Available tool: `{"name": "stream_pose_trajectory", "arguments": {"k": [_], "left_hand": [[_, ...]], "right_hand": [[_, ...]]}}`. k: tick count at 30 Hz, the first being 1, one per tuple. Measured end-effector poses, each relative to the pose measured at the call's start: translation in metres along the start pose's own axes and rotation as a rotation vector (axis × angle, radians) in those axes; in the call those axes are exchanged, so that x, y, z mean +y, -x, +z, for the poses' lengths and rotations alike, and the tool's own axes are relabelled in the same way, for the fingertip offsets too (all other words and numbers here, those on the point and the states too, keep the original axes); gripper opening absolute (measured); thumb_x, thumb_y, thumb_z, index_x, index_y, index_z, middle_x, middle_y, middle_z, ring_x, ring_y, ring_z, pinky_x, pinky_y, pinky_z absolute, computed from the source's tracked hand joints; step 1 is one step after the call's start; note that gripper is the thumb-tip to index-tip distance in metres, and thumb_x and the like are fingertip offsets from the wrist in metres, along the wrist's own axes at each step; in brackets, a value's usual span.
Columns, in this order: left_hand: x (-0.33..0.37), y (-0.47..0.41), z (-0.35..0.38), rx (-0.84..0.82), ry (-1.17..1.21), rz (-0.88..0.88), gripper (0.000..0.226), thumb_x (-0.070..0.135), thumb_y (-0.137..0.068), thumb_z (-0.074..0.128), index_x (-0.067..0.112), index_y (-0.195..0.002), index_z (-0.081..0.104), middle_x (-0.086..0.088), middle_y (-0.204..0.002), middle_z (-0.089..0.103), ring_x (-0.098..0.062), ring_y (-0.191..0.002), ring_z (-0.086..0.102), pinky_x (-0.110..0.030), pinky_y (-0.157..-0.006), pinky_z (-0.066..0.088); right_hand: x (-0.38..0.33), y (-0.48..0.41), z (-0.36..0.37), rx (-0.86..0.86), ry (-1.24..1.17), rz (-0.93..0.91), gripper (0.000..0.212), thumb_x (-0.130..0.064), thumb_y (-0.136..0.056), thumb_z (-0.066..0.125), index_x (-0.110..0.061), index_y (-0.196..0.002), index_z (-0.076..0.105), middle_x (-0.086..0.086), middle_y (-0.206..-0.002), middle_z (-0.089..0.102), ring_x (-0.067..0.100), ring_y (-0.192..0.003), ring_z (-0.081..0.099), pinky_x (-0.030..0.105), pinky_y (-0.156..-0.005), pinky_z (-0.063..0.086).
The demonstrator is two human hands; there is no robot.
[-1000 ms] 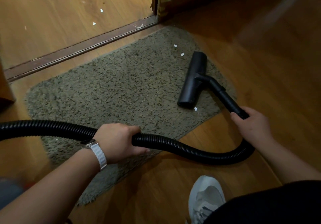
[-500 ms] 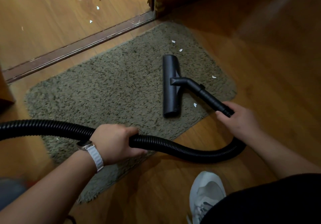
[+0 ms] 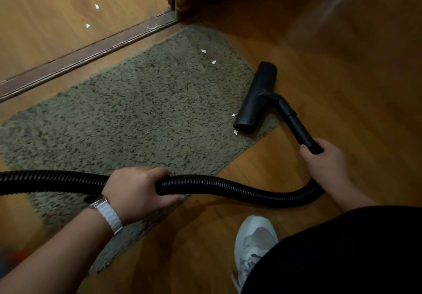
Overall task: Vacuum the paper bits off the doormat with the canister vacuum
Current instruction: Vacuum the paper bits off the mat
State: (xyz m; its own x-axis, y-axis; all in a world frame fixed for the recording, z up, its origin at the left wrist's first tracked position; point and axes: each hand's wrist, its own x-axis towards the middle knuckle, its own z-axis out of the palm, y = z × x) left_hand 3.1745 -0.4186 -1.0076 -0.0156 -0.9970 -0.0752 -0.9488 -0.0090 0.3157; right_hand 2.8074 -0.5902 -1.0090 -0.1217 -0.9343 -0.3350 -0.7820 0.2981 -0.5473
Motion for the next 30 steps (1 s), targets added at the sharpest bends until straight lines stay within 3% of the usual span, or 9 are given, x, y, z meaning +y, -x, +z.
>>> {"name": "stream_pose_trajectory", "arguments": {"k": [4, 8, 15, 18, 22, 25, 30], "left_hand": [[-0.001, 0.0, 0.003, -0.002, 0.0, -0.005, 0.076, 0.091, -0.073, 0.022, 0.031, -0.075, 0.068, 0.012, -0.054, 0.058, -0.01, -0.045, 0.059, -0.015, -0.04, 0.029], [-0.003, 0.001, 0.003, -0.032, -0.013, 0.007, 0.07, 0.09, -0.071, 0.031, 0.031, -0.076, 0.069, 0.012, -0.055, 0.059, -0.01, -0.045, 0.059, -0.017, -0.04, 0.036], [-0.001, 0.001, -0.001, -0.065, -0.08, 0.032, 0.055, 0.081, -0.067, 0.044, 0.03, -0.068, 0.064, 0.011, -0.048, 0.052, -0.011, -0.039, 0.053, -0.011, -0.043, 0.013], [-0.003, 0.001, 0.001, -0.07, -0.081, 0.022, 0.057, 0.084, -0.067, 0.044, 0.03, -0.068, 0.063, 0.012, -0.049, 0.053, -0.011, -0.04, 0.055, -0.013, -0.041, 0.018], [-0.004, 0.001, 0.006, -0.056, -0.061, -0.016, 0.062, 0.088, -0.066, 0.042, 0.03, -0.072, 0.063, 0.012, -0.051, 0.055, -0.011, -0.043, 0.057, -0.016, -0.04, 0.03], [0.0, -0.003, 0.004, -0.017, -0.045, -0.049, 0.064, 0.088, -0.066, 0.041, 0.028, -0.067, 0.062, 0.012, -0.048, 0.053, -0.011, -0.04, 0.055, -0.015, -0.038, 0.029], [0.005, -0.007, 0.002, 0.003, -0.04, -0.081, 0.064, 0.087, -0.064, 0.041, 0.026, -0.065, 0.062, 0.012, -0.045, 0.05, -0.012, -0.037, 0.053, -0.013, -0.039, 0.026]], "right_hand": [[0.001, -0.003, 0.011, -0.027, -0.01, 0.02, 0.014, -0.035, -0.094, 0.062, -0.029, -0.107, 0.064, 0.0, -0.079, 0.065, 0.017, -0.064, 0.059, 0.027, -0.052, 0.041], [-0.003, -0.005, 0.014, -0.09, 0.021, -0.027, 0.015, -0.034, -0.093, 0.064, -0.031, -0.108, 0.065, 0.002, -0.077, 0.066, 0.017, -0.062, 0.06, 0.026, -0.051, 0.042], [-0.03, 0.011, 0.028, -0.289, 0.172, -0.202, 0.029, -0.033, -0.089, 0.072, -0.046, -0.107, 0.055, -0.021, -0.083, 0.06, 0.0, -0.074, 0.058, 0.03, -0.072, 0.052], [-0.029, 0.017, 0.025, -0.267, 0.179, -0.217, 0.028, -0.031, -0.088, 0.072, -0.041, -0.112, 0.062, -0.016, -0.083, 0.063, 0.003, -0.074, 0.06, 0.028, -0.067, 0.05], [-0.019, 0.023, 0.005, -0.18, 0.134, -0.105, 0.032, -0.03, -0.092, 0.069, -0.034, -0.122, 0.061, -0.015, -0.083, 0.059, 0.002, -0.071, 0.056, 0.022, -0.059, 0.044], [-0.005, 0.028, -0.013, -0.168, 0.156, -0.03, 0.024, -0.033, -0.094, 0.065, -0.032, -0.118, 0.063, -0.008, -0.084, 0.061, 0.011, -0.071, 0.058, 0.027, -0.058, 0.044], [0.006, 0.048, -0.011, -0.182, 0.159, -0.008, 0.022, -0.032, -0.094, 0.066, -0.035, -0.115, 0.062, -0.01, -0.084, 0.062, 0.008, -0.072, 0.057, 0.025, -0.057, 0.042]]}}
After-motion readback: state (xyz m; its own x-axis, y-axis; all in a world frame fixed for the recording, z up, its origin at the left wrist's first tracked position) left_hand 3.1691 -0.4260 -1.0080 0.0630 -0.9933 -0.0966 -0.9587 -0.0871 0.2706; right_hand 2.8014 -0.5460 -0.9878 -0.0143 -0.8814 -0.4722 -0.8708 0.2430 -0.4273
